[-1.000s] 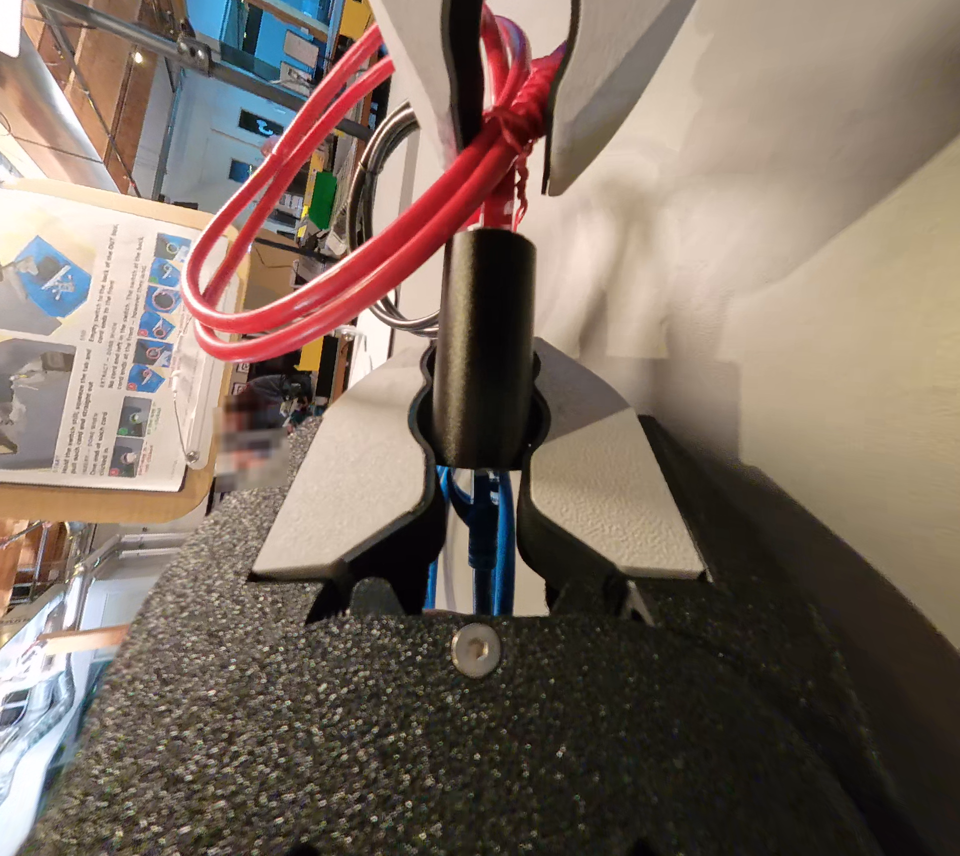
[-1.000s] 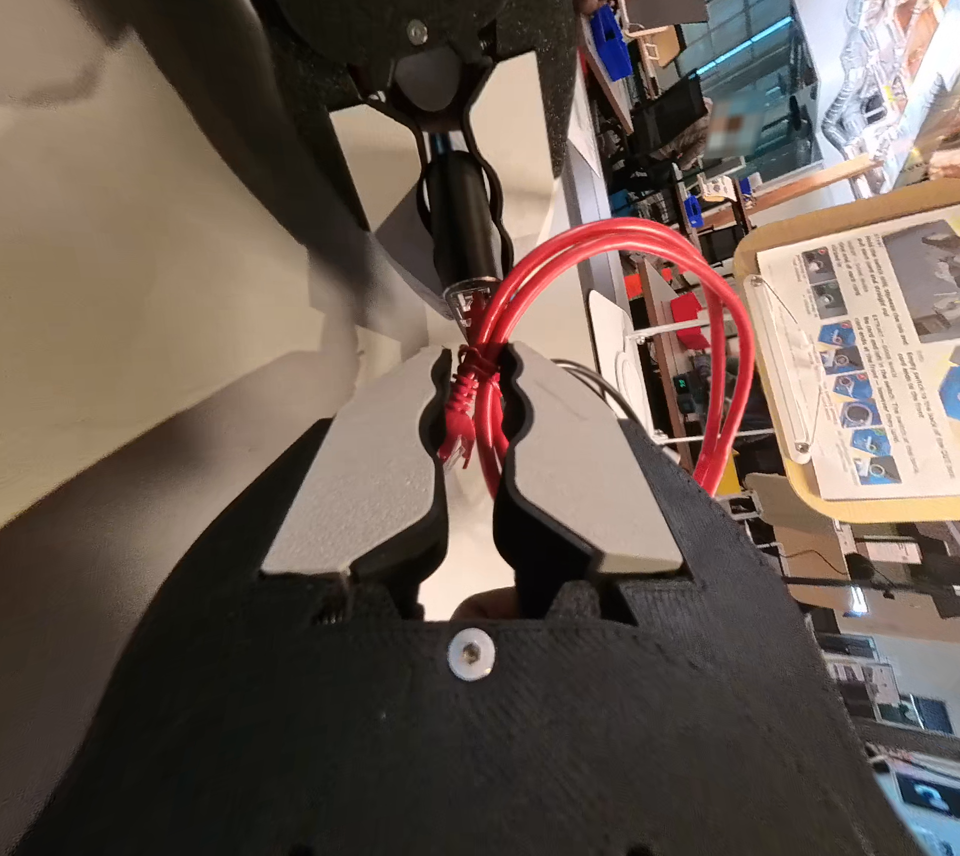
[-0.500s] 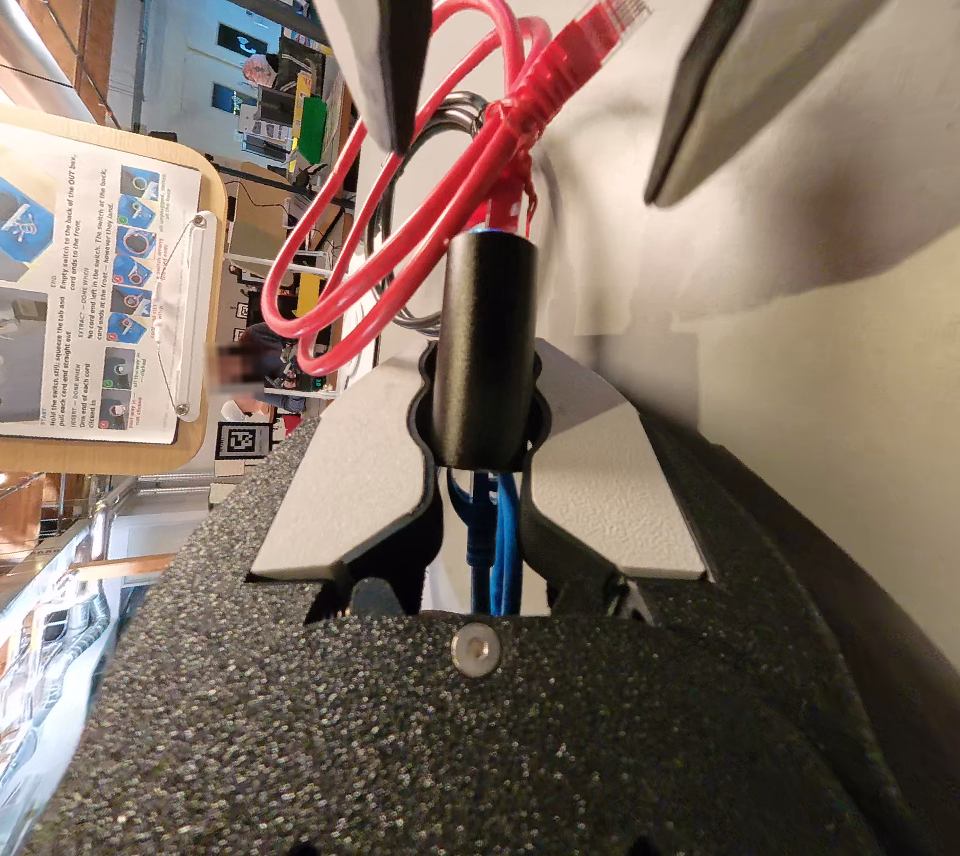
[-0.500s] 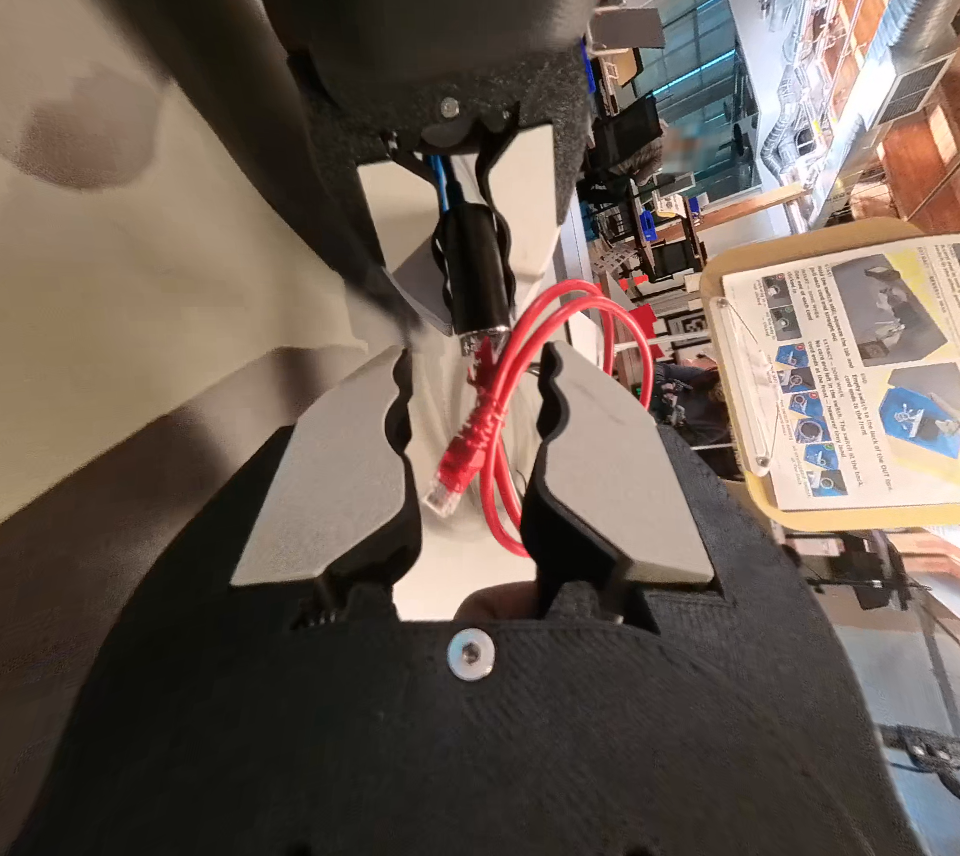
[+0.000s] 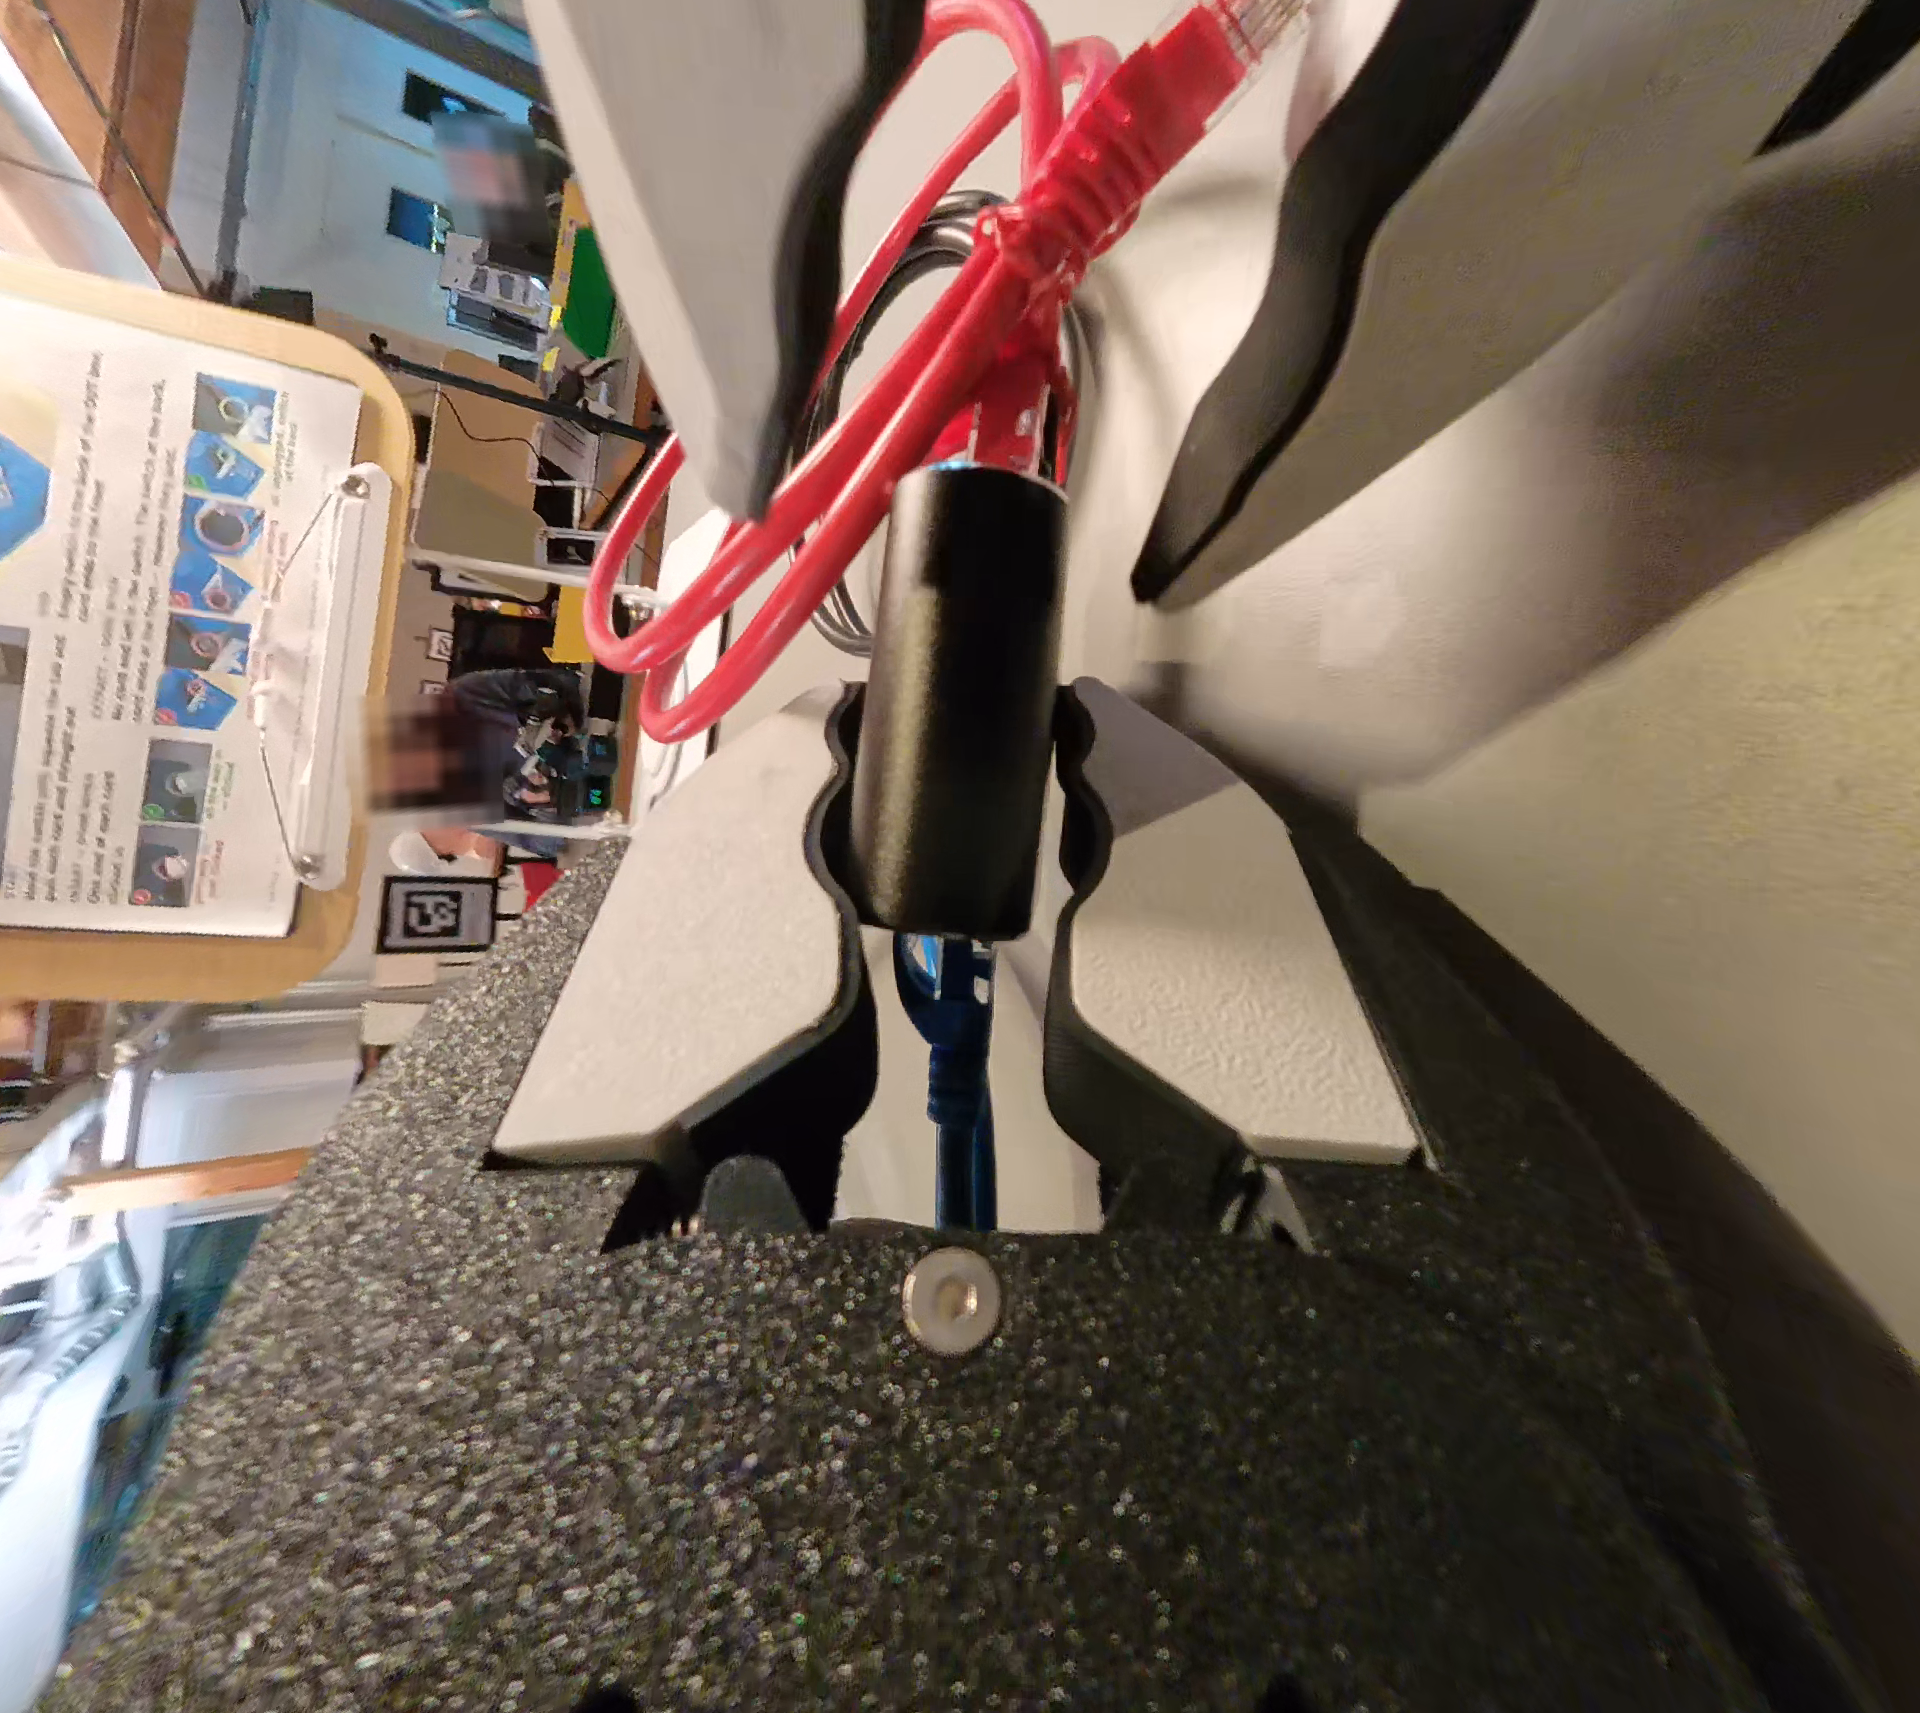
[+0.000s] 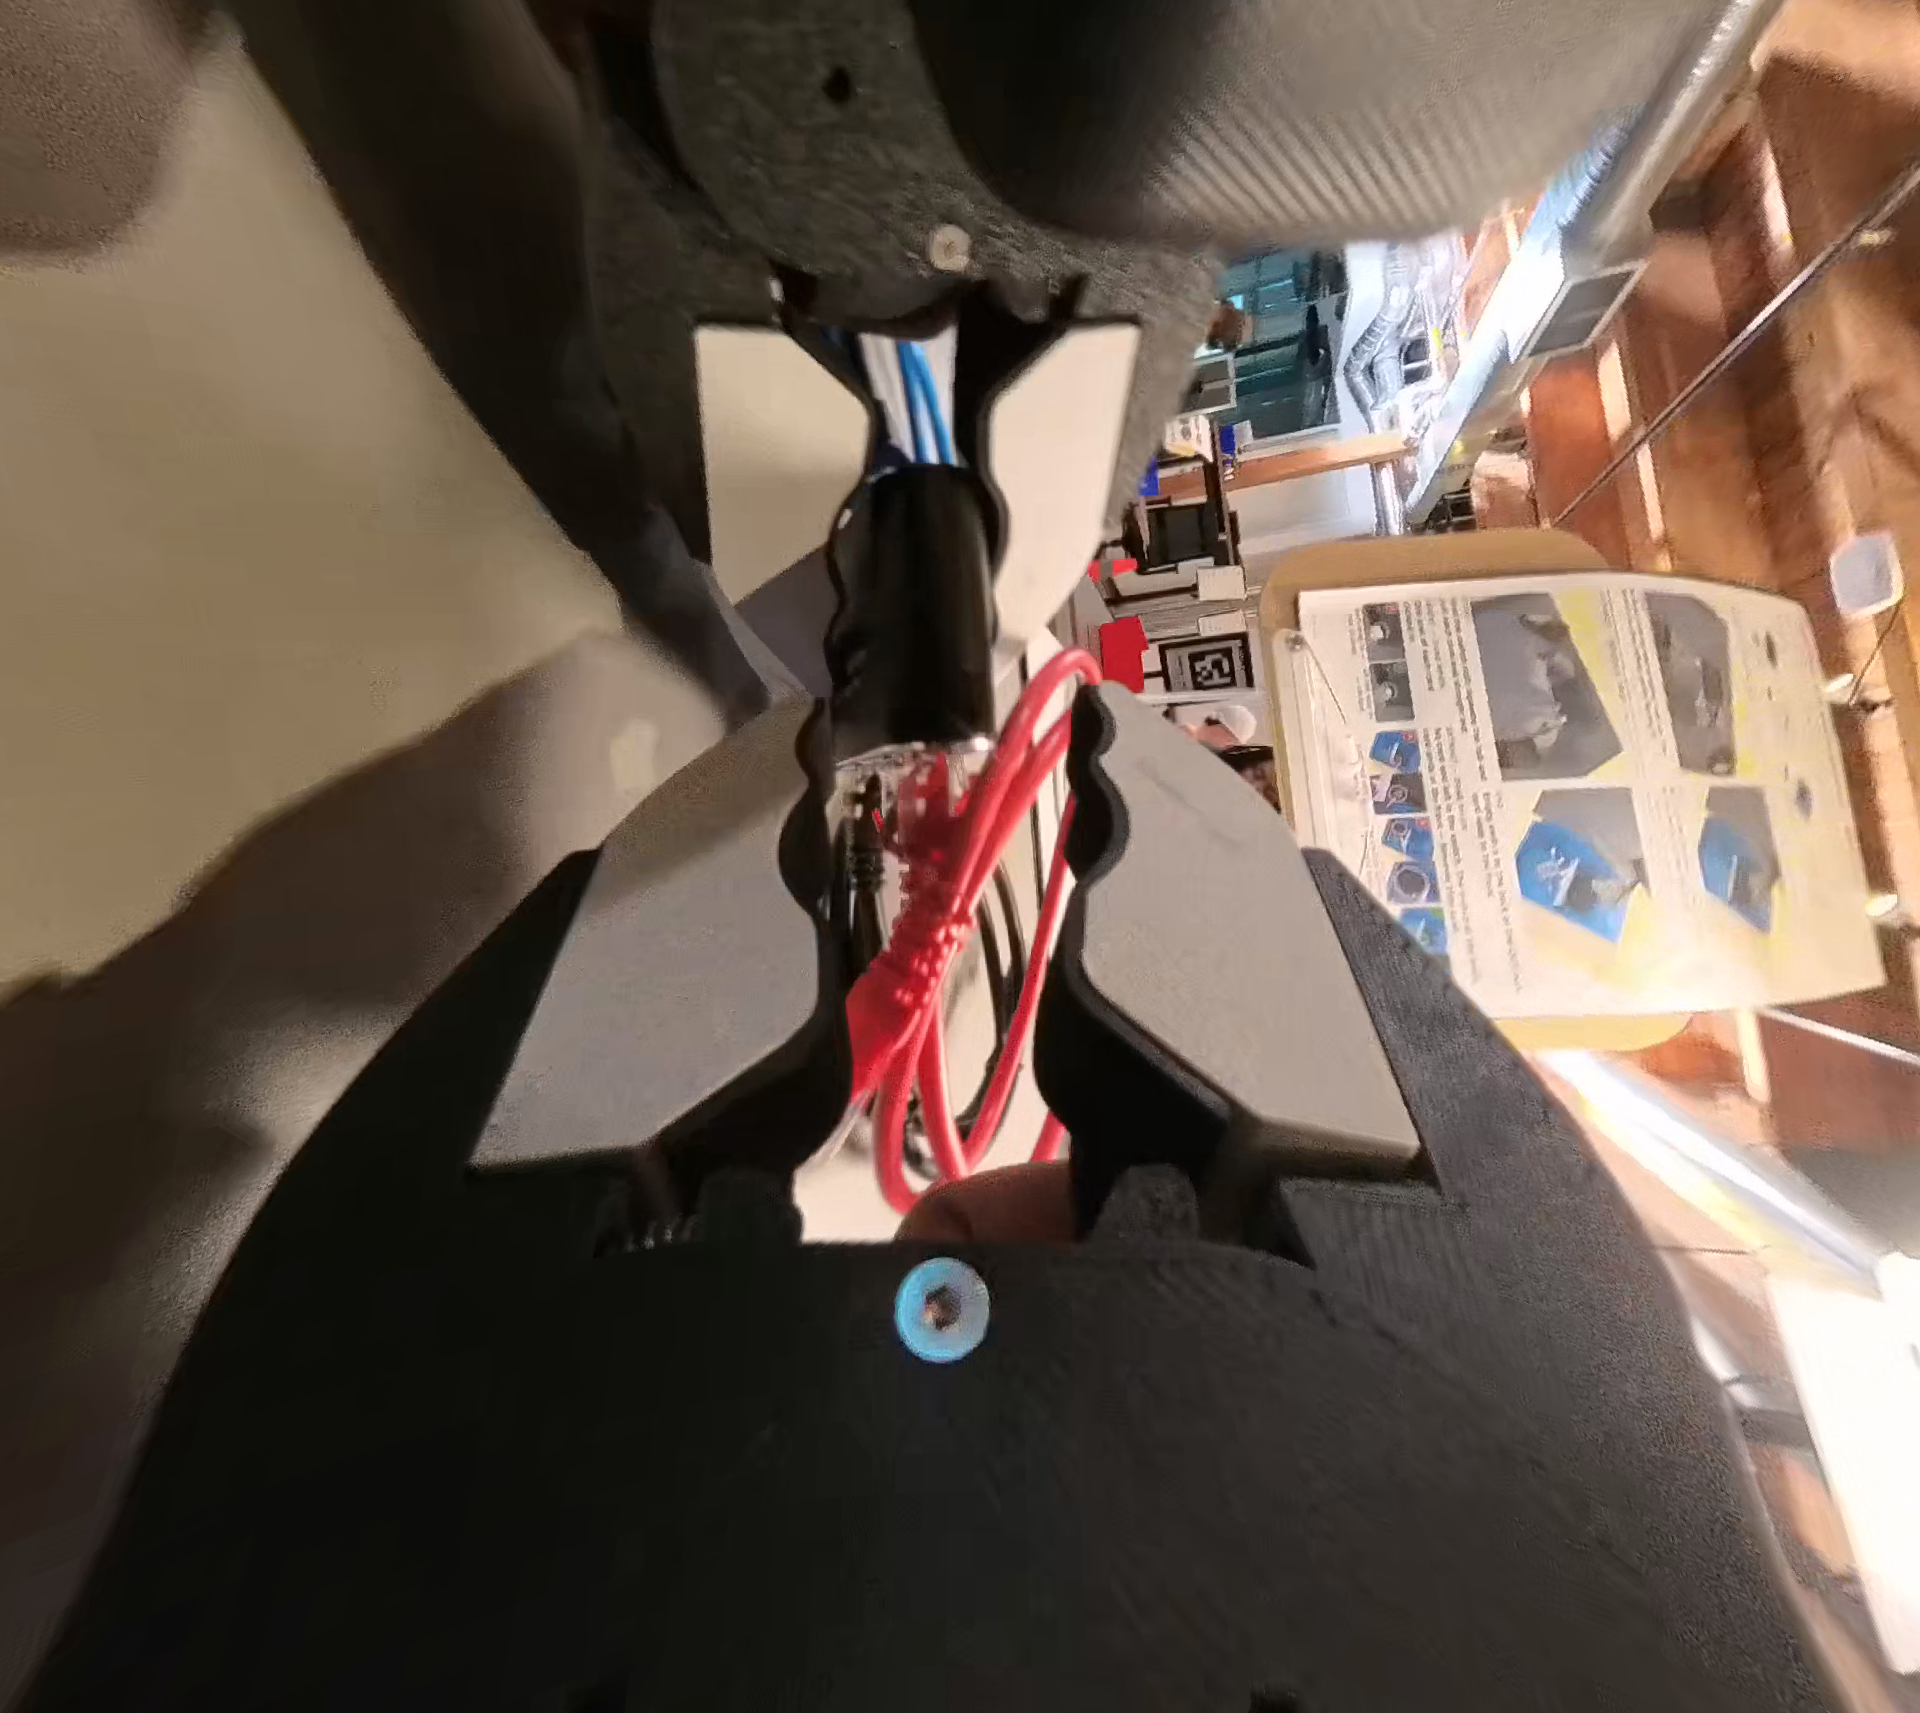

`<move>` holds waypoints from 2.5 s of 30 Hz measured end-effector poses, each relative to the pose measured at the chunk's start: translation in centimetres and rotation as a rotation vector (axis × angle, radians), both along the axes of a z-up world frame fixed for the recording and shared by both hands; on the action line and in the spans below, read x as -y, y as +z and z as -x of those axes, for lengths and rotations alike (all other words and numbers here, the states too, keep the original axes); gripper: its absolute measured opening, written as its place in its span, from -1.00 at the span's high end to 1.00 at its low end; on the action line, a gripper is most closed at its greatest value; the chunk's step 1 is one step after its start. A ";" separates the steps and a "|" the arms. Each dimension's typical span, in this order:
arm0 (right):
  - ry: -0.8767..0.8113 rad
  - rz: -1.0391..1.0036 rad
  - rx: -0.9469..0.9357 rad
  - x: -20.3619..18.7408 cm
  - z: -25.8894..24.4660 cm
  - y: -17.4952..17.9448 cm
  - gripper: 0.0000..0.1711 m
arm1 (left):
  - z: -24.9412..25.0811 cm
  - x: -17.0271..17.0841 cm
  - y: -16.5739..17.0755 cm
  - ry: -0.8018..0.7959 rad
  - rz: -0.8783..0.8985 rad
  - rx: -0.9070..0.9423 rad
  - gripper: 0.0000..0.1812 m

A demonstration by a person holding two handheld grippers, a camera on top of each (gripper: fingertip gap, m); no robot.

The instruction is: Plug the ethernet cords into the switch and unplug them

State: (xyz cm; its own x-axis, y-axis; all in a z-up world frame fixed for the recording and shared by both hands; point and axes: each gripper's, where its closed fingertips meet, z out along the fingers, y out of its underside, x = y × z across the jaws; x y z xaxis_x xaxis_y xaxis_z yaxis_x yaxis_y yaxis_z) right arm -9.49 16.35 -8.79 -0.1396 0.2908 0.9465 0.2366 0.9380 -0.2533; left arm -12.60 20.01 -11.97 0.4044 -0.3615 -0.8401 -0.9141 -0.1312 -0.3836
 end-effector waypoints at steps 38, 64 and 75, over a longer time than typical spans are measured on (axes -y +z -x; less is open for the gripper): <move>-1.061 -0.357 -0.297 -19.3 -26.0 19.2 0.67 | -3.3 1.2 3.9 -0.164 -0.223 0.124 0.58; -0.807 1.052 -0.371 -19.6 -30.2 10.5 0.16 | -1.4 1.2 4.4 -0.054 -0.127 0.351 0.79; -0.916 1.128 -0.218 -15.0 -31.6 1.2 0.34 | 1.6 1.2 4.3 0.165 -0.085 0.728 0.47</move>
